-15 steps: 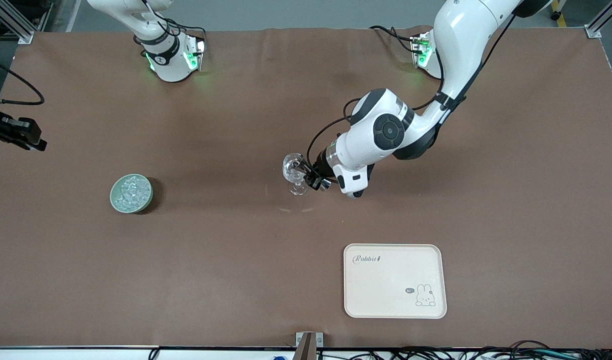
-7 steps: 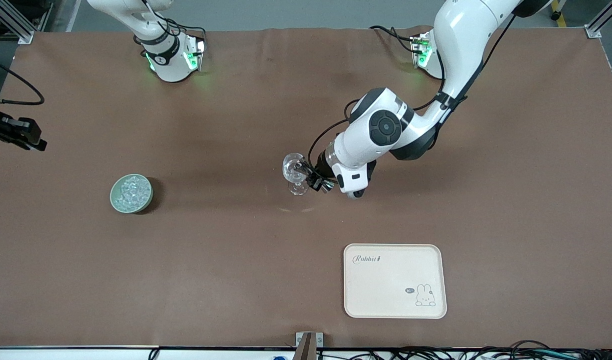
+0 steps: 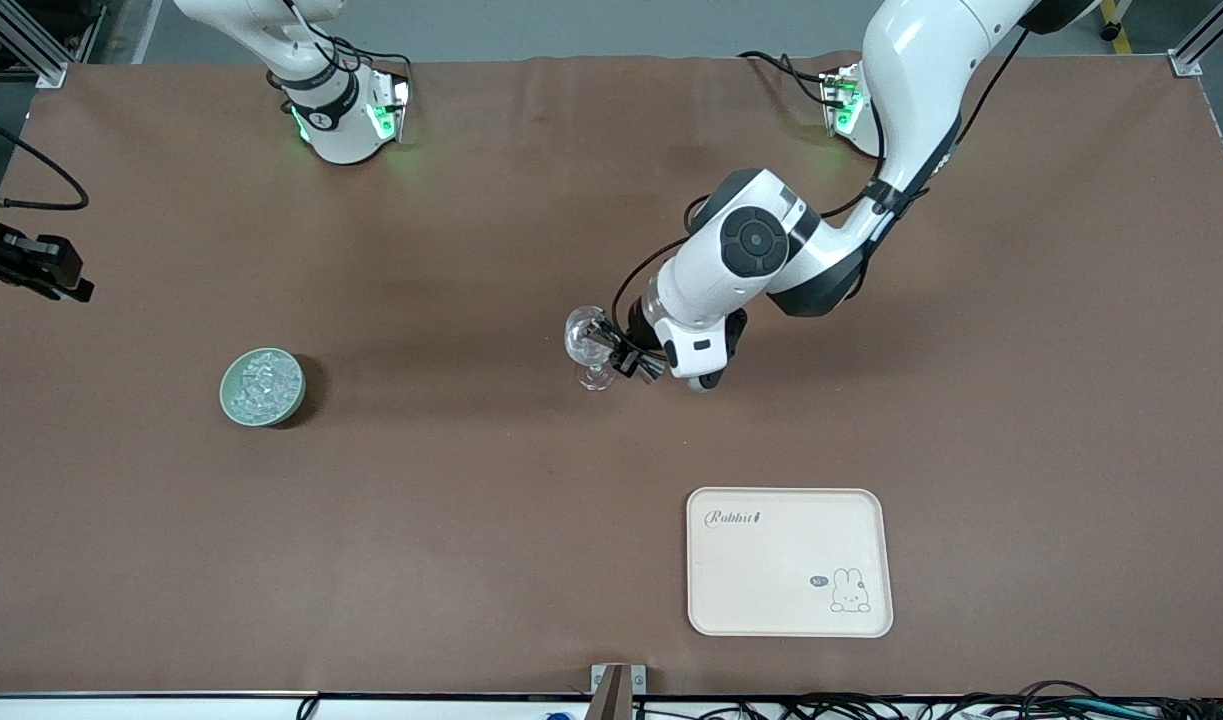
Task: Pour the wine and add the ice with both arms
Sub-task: 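Tilt the jigger over the wine glass rim with the left gripper, then move ice over the glass with the right gripper while the left gripper descends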
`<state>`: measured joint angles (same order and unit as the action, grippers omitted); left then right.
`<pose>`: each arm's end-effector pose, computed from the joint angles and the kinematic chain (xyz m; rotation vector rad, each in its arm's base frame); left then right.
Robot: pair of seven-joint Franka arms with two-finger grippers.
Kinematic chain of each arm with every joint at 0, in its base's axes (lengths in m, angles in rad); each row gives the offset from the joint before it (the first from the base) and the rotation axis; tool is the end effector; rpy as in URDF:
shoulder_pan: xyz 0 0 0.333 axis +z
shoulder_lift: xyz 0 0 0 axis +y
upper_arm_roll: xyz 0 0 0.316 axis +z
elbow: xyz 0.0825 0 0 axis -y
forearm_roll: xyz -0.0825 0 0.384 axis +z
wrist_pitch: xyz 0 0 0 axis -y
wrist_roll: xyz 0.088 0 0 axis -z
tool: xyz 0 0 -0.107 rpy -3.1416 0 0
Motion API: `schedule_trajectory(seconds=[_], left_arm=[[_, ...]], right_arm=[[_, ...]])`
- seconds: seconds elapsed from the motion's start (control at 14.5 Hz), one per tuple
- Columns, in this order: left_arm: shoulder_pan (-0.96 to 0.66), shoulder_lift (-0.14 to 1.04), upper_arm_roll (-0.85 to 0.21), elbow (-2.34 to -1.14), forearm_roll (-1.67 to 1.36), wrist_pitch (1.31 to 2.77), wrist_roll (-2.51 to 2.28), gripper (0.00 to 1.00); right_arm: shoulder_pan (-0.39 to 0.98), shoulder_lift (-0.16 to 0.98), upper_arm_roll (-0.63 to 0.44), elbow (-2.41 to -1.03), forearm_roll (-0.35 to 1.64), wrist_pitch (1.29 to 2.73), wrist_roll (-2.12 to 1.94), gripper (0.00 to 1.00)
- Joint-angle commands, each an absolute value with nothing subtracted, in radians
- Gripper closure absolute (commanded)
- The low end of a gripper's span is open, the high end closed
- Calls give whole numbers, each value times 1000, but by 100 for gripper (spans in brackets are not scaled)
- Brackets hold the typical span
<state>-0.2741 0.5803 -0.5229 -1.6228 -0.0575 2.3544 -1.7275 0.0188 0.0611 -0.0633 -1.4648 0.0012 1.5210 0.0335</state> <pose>0.5297 -0.4647 0.3438 2.4236 1.4375 -0.3302 0.5685 -0.0239 0.6357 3.1366 -0.1221 -0.0075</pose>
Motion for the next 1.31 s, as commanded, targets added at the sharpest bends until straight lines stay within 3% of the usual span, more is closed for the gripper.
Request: schedule_trajectory(seconds=[0.0, 0.55, 0.96, 1.24], left_arm=[[-259, 561, -538, -1620, -52, 2339, -1752, 100], [-239, 534, -516, -1621, -256, 2250, -1613, 100], [-258, 462, -330, -1631, -550, 2103, -1339, 100], [-252, 469, -168, -1631, -710, 2027, -1174, 100]], right_arm=[[0, 48, -49, -1483, 15, 1523, 23, 99], [2, 48, -49, -1483, 15, 1519, 23, 99], [14, 48, -8, -1480, 14, 1496, 52, 99], [15, 52, 118, -1482, 14, 1493, 286, 99]])
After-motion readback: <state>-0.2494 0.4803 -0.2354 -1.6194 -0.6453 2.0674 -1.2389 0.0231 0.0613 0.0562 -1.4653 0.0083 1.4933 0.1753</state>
